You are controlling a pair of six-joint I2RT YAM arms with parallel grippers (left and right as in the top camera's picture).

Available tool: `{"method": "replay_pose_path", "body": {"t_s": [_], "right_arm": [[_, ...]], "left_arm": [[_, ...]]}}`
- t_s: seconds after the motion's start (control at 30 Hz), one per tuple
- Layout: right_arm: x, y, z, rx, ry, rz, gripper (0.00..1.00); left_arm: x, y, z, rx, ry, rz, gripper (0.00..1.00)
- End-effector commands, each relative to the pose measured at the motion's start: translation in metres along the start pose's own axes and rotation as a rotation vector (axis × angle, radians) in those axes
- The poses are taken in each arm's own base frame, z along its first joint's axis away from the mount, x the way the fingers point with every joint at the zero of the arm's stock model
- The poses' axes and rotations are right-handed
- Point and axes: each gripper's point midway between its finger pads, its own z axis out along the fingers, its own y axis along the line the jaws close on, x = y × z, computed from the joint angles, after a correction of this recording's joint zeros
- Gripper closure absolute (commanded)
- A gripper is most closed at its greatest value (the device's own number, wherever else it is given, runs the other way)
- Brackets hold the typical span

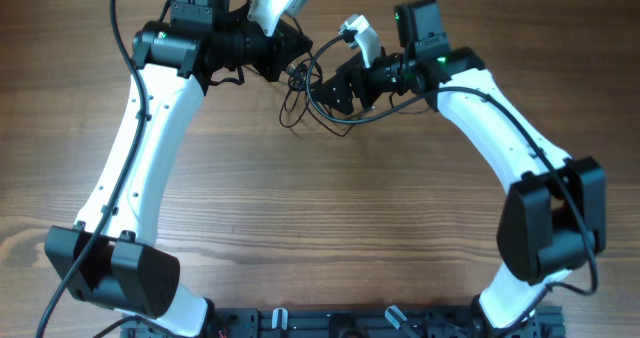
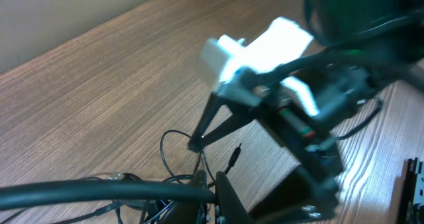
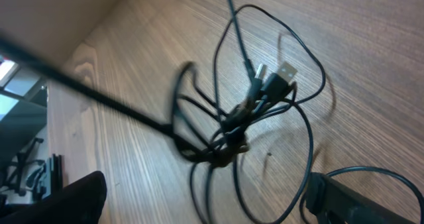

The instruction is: Untangle cables

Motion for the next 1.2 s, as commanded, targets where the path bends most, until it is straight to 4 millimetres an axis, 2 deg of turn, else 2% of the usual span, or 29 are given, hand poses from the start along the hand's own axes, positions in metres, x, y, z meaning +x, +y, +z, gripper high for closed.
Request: {"method": "replay_pose_path", "body": {"t_s": [0.0,0.2,0.27,0.33,0.43,0.47,0.5,0.53,0.57,0.6,0.73,0.8,1.0,1.17], "right_arm": [[0.000,-0.010,0.013,-0.001,-0.002,0.025,0.04],[-0.012,-0.013,0.021,-0.007,-0.049,0.007,0.06],[-0.016,-0.013,0.025,-0.010,-0.065,0.003,0.14],[-0.016,-0.013,0.029,-0.011,-0.067,-0.005,0.35],[-0.010,-0.017,0.035,-0.015,-0.053,0.007,0.45],[-0.008,-0.018,0.036,-0.016,-0.048,0.012,0.55],[-0.006,-0.019,0.037,-0.015,-0.042,0.018,0.71],[-0.004,-0.021,0.039,-0.016,-0.038,0.024,0.82],[-0.003,-0.021,0.039,-0.017,-0.035,0.027,0.91],[-0.002,-0.021,0.040,-0.017,-0.034,0.027,0.95],[-0.006,-0.015,0.037,-0.050,-0.045,0.021,0.95],[-0.008,-0.016,0.034,-0.044,-0.053,0.028,0.95],[-0.020,-0.024,0.014,-0.014,-0.093,0.039,0.95],[-0.041,-0.021,-0.022,0.013,-0.161,0.009,0.95]], "left_arm": [[-0.019,-0.014,-0.016,0.015,-0.057,0.029,0.95],[-0.024,-0.021,-0.021,0.041,-0.077,0.036,0.95],[-0.025,-0.022,-0.022,0.039,-0.080,0.038,0.95],[-0.026,-0.023,-0.023,0.039,-0.082,0.041,0.95],[-0.028,-0.024,-0.026,0.036,-0.090,0.048,0.95],[-0.029,-0.025,-0.027,0.035,-0.093,0.050,0.95],[-0.029,-0.026,-0.028,0.034,-0.095,0.052,0.95],[-0.030,-0.026,-0.029,0.033,-0.097,0.054,0.95],[-0.030,-0.027,-0.030,0.032,-0.098,0.055,0.95],[-0.030,-0.026,-0.030,0.026,-0.097,0.055,0.94],[-0.028,-0.022,-0.030,0.003,-0.088,0.052,0.82],[-0.028,-0.022,-0.030,0.002,-0.088,0.052,0.57],[-0.023,-0.015,-0.030,-0.039,-0.065,0.041,0.42],[-0.019,-0.011,-0.027,-0.050,-0.045,0.029,0.37]]}}
